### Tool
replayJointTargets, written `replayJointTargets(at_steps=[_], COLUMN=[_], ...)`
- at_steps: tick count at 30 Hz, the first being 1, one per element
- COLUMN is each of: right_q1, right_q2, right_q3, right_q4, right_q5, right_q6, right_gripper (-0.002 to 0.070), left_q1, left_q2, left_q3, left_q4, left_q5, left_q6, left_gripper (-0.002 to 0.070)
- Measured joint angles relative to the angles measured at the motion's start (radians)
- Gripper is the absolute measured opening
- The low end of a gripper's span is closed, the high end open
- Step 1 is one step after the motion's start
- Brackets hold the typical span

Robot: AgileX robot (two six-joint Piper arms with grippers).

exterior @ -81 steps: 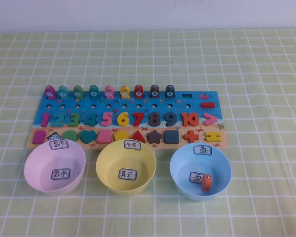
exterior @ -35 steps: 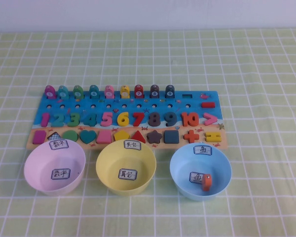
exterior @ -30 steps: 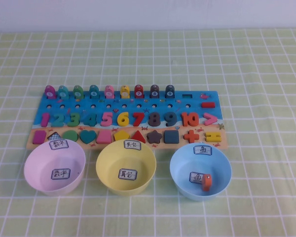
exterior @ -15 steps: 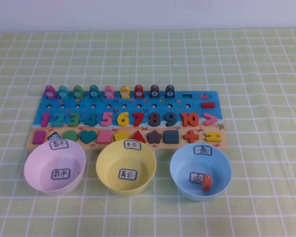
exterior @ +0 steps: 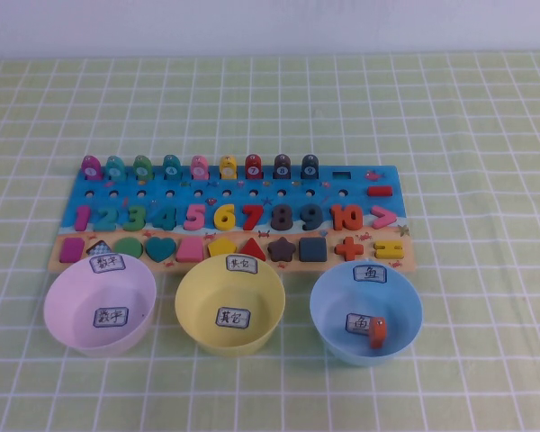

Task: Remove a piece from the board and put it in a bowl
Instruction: Pick up the "number 9"

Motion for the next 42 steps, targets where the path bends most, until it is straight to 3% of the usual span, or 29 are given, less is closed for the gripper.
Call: replayJointTargets(at_steps=[4, 13, 27, 31, 37, 42], right_q1=[0.021, 0.204, 0.371, 0.377, 0.377, 0.379], right_q2=[0.129, 0.399, 0.934, 1.042, 1.148, 1.202], right_q3=[-0.142, -0.435, -0.857, -0.943, -1.011, -1.014], right_q4=[-0.066, -0.175, -0.174, -0.111, -0.036, -0.025], right_q5=[0.009, 0.014, 0.014, 0.014, 0.01, 0.009], right_q6=[-0.002, -0.002, -0.092, -0.123, -0.132, -0.134], right_gripper=[-0.0017, -0.0017, -0.0006, 0.0086, 0.0378, 0.043], left_q1=[0.0, 0.0, 0.0, 0.0, 0.0, 0.0], left_q2=[0.0, 0.0, 0.0, 0.0, 0.0, 0.0], left_q3=[0.0, 0.0, 0.0, 0.0, 0.0, 0.0], left_q4=[0.0, 0.0, 0.0, 0.0, 0.0, 0.0], left_q5=[0.0, 0.0, 0.0, 0.0, 0.0, 0.0], left_q6=[0.0, 0.0, 0.0, 0.0, 0.0, 0.0], left_gripper=[-0.0005, -0.0005, -0.0005, -0.0005, -0.0005, -0.0005])
